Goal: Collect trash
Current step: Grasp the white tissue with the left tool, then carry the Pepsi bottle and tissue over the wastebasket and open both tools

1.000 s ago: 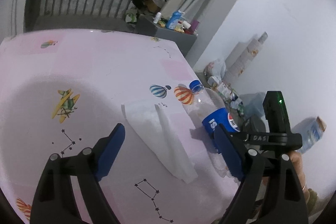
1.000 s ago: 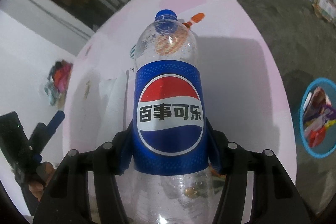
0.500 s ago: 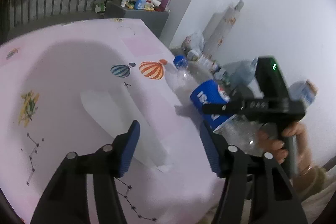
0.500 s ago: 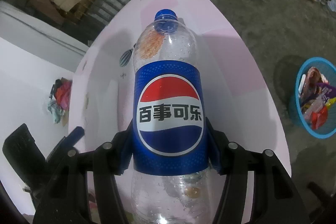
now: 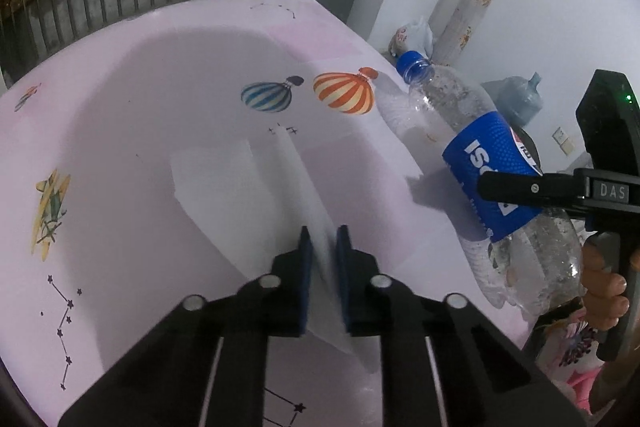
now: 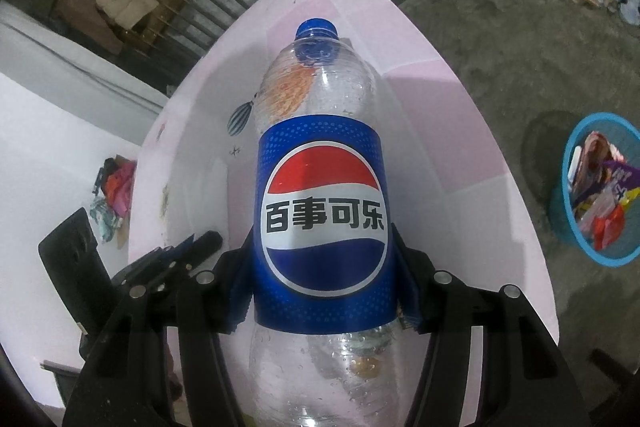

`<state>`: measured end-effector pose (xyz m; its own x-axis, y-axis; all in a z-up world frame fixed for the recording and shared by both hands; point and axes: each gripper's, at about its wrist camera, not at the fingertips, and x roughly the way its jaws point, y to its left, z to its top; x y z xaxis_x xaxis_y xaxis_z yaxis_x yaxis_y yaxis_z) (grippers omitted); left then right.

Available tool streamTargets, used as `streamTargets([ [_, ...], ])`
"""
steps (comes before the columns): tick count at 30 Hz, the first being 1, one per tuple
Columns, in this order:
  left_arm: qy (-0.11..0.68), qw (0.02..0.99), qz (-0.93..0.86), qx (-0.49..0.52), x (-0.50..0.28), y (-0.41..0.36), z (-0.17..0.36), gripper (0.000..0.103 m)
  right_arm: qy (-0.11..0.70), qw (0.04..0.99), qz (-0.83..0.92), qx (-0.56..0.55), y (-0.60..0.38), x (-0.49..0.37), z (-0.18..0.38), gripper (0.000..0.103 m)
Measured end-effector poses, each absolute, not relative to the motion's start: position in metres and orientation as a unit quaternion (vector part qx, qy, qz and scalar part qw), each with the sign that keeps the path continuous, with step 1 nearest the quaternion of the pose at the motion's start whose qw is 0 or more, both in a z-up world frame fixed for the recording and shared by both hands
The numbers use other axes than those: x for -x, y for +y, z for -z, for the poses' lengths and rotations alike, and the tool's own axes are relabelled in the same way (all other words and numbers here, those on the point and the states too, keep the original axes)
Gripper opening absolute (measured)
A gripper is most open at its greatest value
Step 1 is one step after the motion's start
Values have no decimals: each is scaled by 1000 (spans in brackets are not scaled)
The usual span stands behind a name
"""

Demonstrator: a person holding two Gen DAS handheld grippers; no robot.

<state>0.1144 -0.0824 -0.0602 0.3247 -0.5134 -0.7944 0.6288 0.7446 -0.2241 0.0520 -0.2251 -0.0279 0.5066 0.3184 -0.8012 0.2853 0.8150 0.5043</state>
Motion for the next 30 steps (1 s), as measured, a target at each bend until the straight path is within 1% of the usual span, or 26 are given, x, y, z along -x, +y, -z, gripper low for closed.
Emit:
streamTargets([
  [2,459,812,354,-61,-113,-79,57,1,493,813,-11,-309,-227,-50,26,54],
  [3,456,814,355,-59,-113,-77,54,1,488,813,-16,-317,-229,-49,25,54],
  [11,385,837,387,-32,-105,-51,-17,0,429,818,-42,-382,-256,-27,-1,54],
  [18,352,822,447,19,-105,-58,-68,0,343,844,-1,-413,-303,24,-41,54],
  [24,329,786,524,13,-97,-119,-100,0,275,845,103,-448,-366,94,-57,55],
  [27,323,760,563,-11,-89,-171,-107,0,252,827,154,-478,-394,130,-49,55],
  [30,336,727,598,-29,-82,-227,-104,0,245,797,190,-518,-412,155,-29,55],
])
